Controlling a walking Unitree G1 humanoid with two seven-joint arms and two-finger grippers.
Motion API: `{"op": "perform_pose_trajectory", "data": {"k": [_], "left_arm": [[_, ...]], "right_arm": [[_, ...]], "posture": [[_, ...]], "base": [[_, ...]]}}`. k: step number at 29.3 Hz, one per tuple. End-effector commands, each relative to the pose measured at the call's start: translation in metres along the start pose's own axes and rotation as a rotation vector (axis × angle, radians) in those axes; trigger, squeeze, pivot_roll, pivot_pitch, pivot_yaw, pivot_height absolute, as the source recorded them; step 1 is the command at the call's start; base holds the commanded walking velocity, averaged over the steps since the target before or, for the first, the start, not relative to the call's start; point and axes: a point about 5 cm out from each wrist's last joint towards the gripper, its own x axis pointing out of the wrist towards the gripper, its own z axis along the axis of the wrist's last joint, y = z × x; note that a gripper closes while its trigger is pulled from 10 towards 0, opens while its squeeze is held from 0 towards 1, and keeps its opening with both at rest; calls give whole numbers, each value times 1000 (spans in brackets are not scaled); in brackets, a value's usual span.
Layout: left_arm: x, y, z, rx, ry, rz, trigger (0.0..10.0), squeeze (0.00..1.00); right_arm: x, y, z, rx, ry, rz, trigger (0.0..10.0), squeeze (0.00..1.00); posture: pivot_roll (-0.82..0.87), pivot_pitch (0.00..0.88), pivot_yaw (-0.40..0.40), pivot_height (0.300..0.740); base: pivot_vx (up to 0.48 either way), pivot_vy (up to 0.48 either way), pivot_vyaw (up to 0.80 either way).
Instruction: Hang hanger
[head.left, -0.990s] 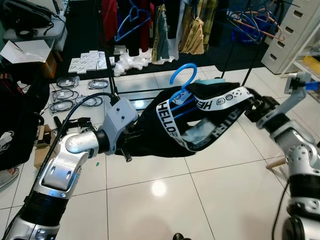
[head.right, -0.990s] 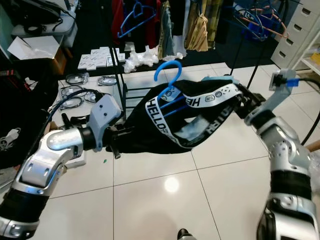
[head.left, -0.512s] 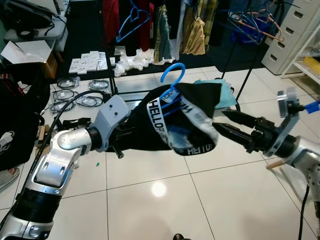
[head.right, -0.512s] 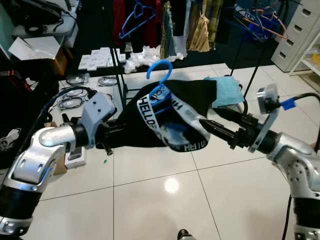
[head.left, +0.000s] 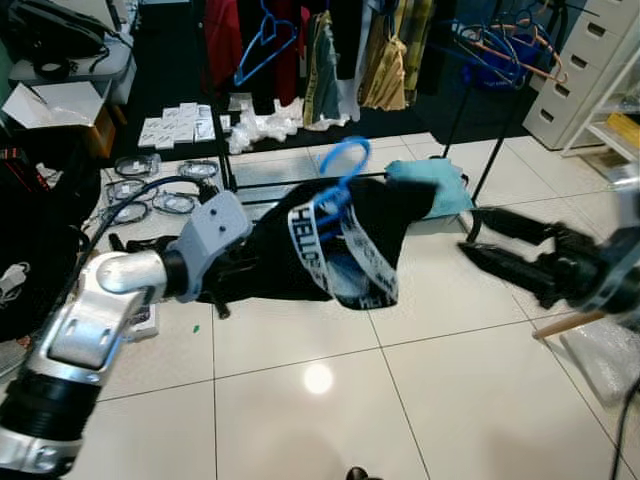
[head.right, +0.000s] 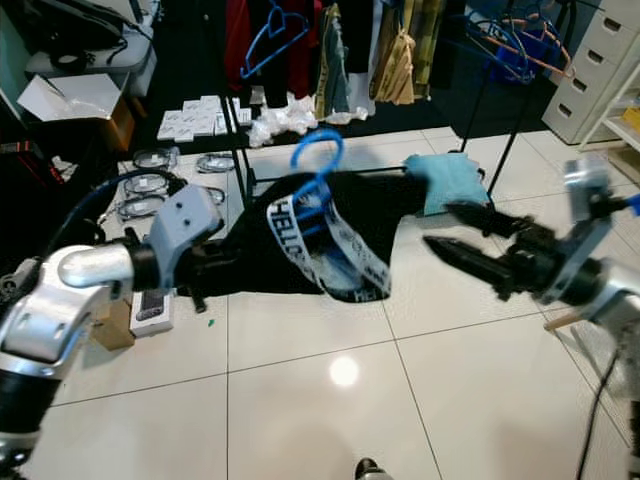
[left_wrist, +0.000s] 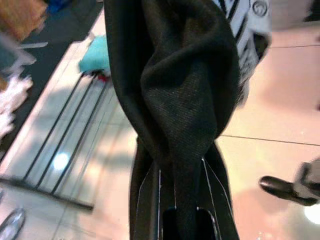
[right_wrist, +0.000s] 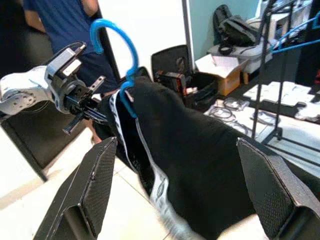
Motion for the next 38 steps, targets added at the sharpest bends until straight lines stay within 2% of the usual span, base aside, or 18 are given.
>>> {"op": "perform_pose_trajectory", "data": {"k": [1, 4, 6, 7, 9, 16, 17, 19, 22, 23, 24, 25, 26, 27, 28, 38], "left_arm": [[-4, -11, 13, 42, -62, -144, 10000, 0], [-4, -11, 13, 42, -62, -144, 10000, 0], [-5, -18, 23, 59, -105, -255, 10000, 0], [-5, -18, 23, 59, -105, -255, 10000, 0], [-3, -22, 28, 68, -120, -312, 10000, 0], [3, -28, 34, 91, -152, -370, 10000, 0], [7, -32, 36, 96, -170, -390, 10000, 0], [7, -32, 36, 96, -170, -390, 10000, 0], [13, -38, 41, 104, -203, -423, 10000, 0], [13, -38, 41, 104, -203, -423, 10000, 0], [14, -39, 42, 105, -206, -430, 10000, 0], [14, -39, 42, 105, -206, -430, 10000, 0], [14, -40, 42, 105, -208, -436, 10000, 0], [13, -40, 43, 106, -208, -440, 10000, 0], [13, -40, 43, 108, -208, -444, 10000, 0], [15, -39, 44, 117, -209, -456, 10000, 0]], "right_arm": [[-3, 4, 4, -20, 55, 48, 10000, 0], [-3, 4, 4, -20, 55, 48, 10000, 0], [-4, 7, 7, -51, 144, 100, 10000, 0], [-4, 7, 7, -51, 144, 100, 10000, 0], [-3, 10, 9, -73, 224, 149, 10000, 0], [3, 13, 11, -83, 287, 235, 10000, 0], [9, 17, 11, -73, 291, 298, 10000, 0], [9, 17, 11, -73, 291, 298, 10000, 0], [26, 28, 8, -46, 321, 464, 10000, 0], [26, 28, 8, -46, 321, 464, 10000, 0], [28, 30, 7, -40, 340, 495, 8902, 0], [28, 30, 7, -40, 340, 495, 8902, 0], [29, 31, 5, -35, 362, 520, 4588, 0], [28, 31, 2, -32, 400, 539, 1961, 0], [26, 31, -2, -35, 450, 551, 0, 0], [22, 28, -9, -69, 600, 553, 0, 0]], "posture": [[-31, 132, -10, 740], [-31, 132, -10, 740], [-34, 131, -10, 740], [-34, 131, -10, 740], [-36, 131, -9, 740], [-42, 130, -12, 740], [-41, 130, -14, 740], [-41, 130, -14, 740], [-33, 130, -19, 740], [-33, 130, -19, 740], [-32, 130, -20, 740], [-32, 130, -20, 740], [-31, 131, -21, 740], [-31, 132, -23, 740], [-32, 132, -23, 740], [-37, 133, -23, 740]], "base": [[0, 0, 0], [0, 0, 0], [0, 0, 0], [0, 0, 0], [0, 0, 0], [0, 0, 0], [0, 0, 0], [0, 0, 0], [0, 0, 0], [0, 0, 0], [0, 0, 0], [0, 0, 0], [0, 0, 0], [0, 0, 0], [0, 0, 0], [0, 0, 0]]}}
